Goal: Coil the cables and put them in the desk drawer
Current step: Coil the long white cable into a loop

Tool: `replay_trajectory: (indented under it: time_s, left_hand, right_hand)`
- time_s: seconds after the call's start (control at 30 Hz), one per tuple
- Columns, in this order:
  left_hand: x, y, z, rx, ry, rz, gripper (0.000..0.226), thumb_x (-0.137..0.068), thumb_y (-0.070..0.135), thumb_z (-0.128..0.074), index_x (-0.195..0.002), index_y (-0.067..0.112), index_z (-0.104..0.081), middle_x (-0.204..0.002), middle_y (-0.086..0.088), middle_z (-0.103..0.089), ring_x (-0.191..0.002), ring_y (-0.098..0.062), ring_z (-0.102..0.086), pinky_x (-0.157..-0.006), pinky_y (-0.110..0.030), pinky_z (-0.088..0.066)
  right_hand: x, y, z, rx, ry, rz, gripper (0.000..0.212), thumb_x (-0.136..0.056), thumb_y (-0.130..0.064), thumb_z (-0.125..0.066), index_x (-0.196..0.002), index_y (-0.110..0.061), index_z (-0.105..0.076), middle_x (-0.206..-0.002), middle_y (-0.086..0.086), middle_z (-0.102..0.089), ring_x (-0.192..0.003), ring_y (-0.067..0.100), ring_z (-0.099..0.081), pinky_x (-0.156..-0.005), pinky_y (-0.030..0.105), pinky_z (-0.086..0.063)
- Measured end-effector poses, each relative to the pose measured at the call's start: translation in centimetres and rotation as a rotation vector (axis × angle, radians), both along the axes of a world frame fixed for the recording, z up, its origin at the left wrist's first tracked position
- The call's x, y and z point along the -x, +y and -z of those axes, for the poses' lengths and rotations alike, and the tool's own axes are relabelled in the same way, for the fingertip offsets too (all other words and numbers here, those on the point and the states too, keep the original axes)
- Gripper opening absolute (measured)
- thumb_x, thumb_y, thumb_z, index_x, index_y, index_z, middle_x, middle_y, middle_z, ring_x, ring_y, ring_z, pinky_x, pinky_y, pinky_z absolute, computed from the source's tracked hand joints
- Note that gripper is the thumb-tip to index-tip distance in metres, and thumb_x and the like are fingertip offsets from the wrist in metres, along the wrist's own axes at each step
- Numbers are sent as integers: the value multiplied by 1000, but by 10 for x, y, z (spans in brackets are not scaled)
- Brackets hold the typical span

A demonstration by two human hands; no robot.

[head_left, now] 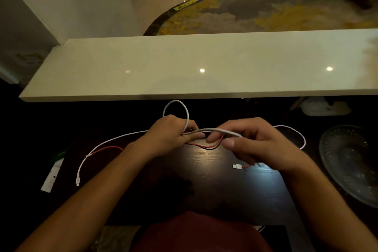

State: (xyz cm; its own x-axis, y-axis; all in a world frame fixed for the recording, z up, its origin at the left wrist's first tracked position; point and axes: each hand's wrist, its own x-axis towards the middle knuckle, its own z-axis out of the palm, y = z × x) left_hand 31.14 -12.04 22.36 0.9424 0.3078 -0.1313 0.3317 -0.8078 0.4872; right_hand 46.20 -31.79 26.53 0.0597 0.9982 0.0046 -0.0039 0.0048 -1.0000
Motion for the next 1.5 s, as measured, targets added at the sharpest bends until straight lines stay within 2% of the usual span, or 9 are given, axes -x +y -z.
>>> replay_trajectory:
  time_s: [0.37,0.5,0.6,0.77,0.93,1.1,1.2,1.33,1.5]
  left_hand:
    - [-5,-21,-18,146,109,135,26,-103,36,-54,-99,20,-75,-55,30,-60,-62,17,-57,-72,-14,-44]
    - [-4,-38,-34,217,175,224,32,-103,42,-52,-96,23,-76,-53,17,-63,-53,7,-60,-84,-29,-53]
    - [0,-55,-50,364,146,342,37,-100,38,-59,-80,14,-77,-53,18,-60,-56,7,-58,-67,-8,-41]
    - [14,-56,-65,636,-146,260,37,-92,40,-67,-69,11,-71,-58,3,-64,-54,-2,-56,-59,-21,-42]
    - [21,-38,-50,882,-618,9,48,-95,56,-54,-92,13,-78,-46,13,-52,-46,-9,-50,-55,-20,-41]
    - [19,-14,-39,843,-842,-263,27,-96,35,-60,-110,15,-74,-62,-10,-69,-92,-30,-74,-99,-39,-50]
    - [17,-10,-39,702,-778,-315,27,-101,22,-52,-121,9,-66,-79,-14,-77,-112,-20,-71,-106,-24,-44]
    - [16,-13,-29,548,-578,-289,41,-102,47,-42,-124,20,-65,-95,-4,-79,-119,-8,-66,-108,-28,-45]
    - [20,-23,-20,576,-359,-46,53,-87,71,-51,-122,33,-65,-81,3,-75,-69,-15,-72,-74,-30,-56]
  right_hand:
    - [-9,22,-15,-166,8,164,28,-98,-29,-55,-100,-12,-77,-43,-4,-37,-40,14,-26,-45,35,-16]
    - [-9,44,-18,-171,-6,275,30,-100,-28,-52,-85,-10,-72,-43,-1,-37,-38,10,-28,-44,20,-23]
    - [-10,65,-5,-126,0,374,24,-99,-22,-62,-76,-14,-67,-48,-4,-42,-43,9,-33,-45,18,-28]
    - [-6,82,45,12,-68,339,26,-85,-31,-80,-74,-9,-68,-68,12,-53,-65,20,-42,-60,31,-34]
    - [11,69,86,181,-44,199,29,-92,-27,-72,-71,-9,-63,-56,1,-49,-50,9,-40,-48,22,-29]
    - [20,50,101,261,-75,181,47,-102,-27,-59,-81,15,-58,-51,-6,-43,-43,4,-35,-45,17,-28]
    - [19,39,90,255,-167,120,38,-103,-28,-57,-85,5,-67,-57,3,-50,-50,9,-43,-50,19,-34]
    - [15,31,54,150,-229,27,20,-101,-19,-60,-98,-2,-69,-64,9,-57,-55,10,-53,-57,22,-44]
    - [3,26,3,-2,-290,49,14,-99,-9,-63,-110,-13,-70,-80,11,-65,-65,13,-58,-61,26,-48]
